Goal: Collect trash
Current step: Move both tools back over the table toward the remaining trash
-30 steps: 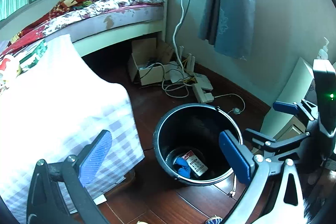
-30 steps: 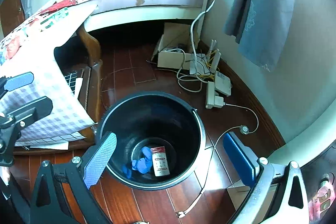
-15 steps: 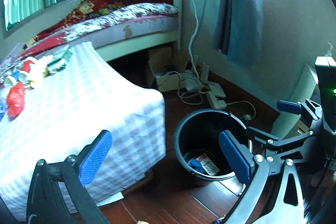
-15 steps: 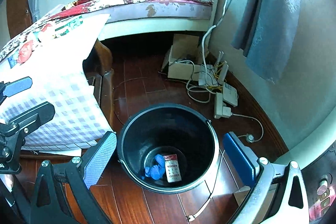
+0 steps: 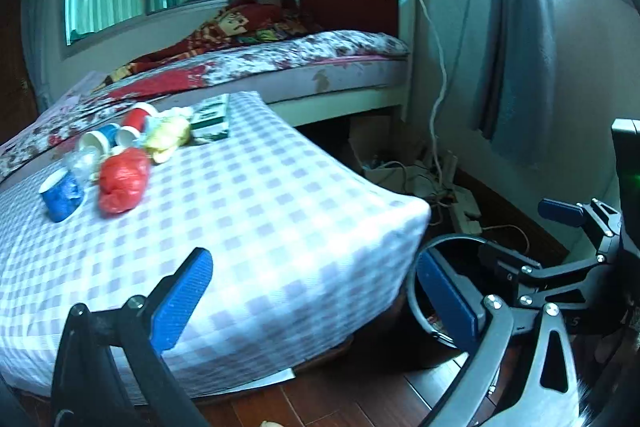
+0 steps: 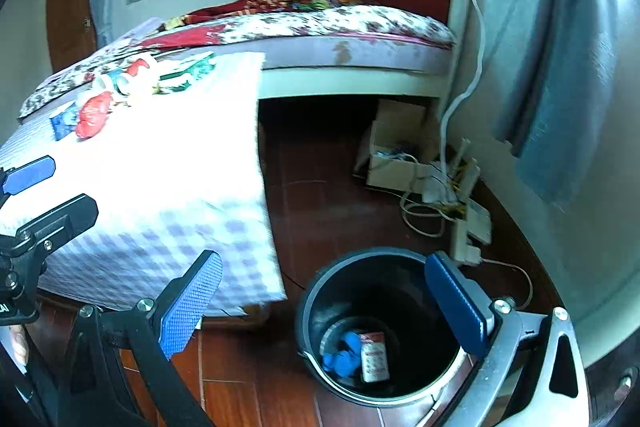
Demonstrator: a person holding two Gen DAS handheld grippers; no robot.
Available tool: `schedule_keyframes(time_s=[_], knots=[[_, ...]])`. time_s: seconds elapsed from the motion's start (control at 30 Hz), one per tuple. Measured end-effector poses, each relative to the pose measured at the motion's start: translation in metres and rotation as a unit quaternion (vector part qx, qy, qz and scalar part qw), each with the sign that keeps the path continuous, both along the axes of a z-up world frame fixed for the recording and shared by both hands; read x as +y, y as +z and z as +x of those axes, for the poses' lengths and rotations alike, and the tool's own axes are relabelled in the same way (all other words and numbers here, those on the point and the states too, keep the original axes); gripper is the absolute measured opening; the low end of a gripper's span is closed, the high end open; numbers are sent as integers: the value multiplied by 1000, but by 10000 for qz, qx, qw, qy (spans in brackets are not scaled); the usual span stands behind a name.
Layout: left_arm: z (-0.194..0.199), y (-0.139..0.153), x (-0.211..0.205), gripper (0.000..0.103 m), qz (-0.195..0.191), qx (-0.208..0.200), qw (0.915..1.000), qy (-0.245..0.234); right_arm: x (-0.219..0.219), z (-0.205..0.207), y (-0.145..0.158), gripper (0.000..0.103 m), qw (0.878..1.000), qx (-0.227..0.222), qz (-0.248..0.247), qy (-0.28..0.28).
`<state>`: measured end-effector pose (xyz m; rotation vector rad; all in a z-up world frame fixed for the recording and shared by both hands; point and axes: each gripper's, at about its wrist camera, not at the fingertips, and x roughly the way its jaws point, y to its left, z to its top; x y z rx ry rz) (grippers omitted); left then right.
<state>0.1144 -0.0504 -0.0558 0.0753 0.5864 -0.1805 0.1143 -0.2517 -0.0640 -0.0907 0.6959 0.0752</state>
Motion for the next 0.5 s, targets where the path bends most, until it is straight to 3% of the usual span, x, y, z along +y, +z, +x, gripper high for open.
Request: schedule_keyframes(time_s=[0.27,0.5], knots=[[-4,8,57,103,-103,-235,9979,597,59,16,13,102,9985,-364,62,397],[-13,17,132,103,-4,-599,9885,1391,128,31,19,102,9945,-520,149,897]])
